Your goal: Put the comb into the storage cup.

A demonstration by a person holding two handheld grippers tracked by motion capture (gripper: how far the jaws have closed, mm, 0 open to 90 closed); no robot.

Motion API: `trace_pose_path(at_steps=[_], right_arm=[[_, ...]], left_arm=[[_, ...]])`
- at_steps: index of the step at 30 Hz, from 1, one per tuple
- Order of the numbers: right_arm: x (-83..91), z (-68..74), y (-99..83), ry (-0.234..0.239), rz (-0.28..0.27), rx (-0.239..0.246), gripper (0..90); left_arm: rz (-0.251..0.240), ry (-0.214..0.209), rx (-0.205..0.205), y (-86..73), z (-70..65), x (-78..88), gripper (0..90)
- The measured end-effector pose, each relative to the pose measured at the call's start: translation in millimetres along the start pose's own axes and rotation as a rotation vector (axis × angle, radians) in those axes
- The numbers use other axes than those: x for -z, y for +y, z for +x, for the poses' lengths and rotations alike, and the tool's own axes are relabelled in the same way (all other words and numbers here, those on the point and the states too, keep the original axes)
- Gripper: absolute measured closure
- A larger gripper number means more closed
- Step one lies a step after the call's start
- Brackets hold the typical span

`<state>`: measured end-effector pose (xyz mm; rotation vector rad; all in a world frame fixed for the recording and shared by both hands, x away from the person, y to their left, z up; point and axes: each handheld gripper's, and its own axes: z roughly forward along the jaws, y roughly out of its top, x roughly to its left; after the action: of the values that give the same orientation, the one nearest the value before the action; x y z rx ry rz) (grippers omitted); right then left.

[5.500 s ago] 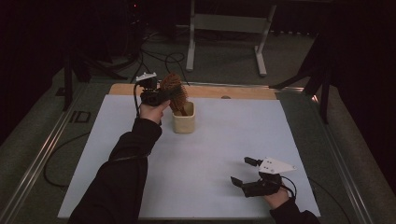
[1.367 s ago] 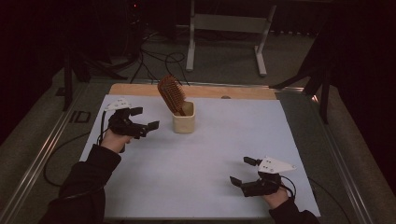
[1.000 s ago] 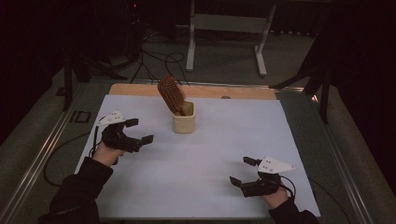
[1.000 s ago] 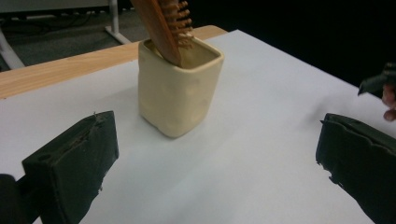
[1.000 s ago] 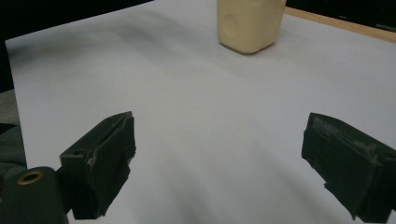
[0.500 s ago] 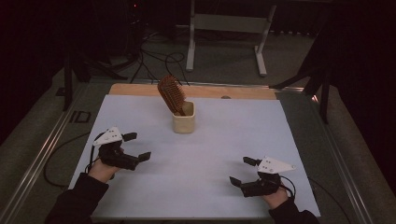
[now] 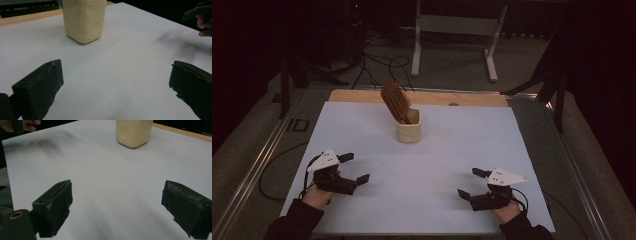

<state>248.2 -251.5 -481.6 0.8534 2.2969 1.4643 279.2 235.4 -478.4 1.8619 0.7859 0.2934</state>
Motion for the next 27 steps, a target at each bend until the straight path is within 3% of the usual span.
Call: trace_pose_path(at_steps=[17,27], right_arm=[[-0.2,-1.9,-0.4,-0.001,0.001,0.008,9.6],[-0.6,-1.8,-0.5,0.003,0.004,0.004,9.6]], left_arm=[[-0.006,0.017,0.042,-34.9,-5.8,9.6,0.0],[-0.004,0.093,0.042,-44.9,-5.4,21.2,0.1]])
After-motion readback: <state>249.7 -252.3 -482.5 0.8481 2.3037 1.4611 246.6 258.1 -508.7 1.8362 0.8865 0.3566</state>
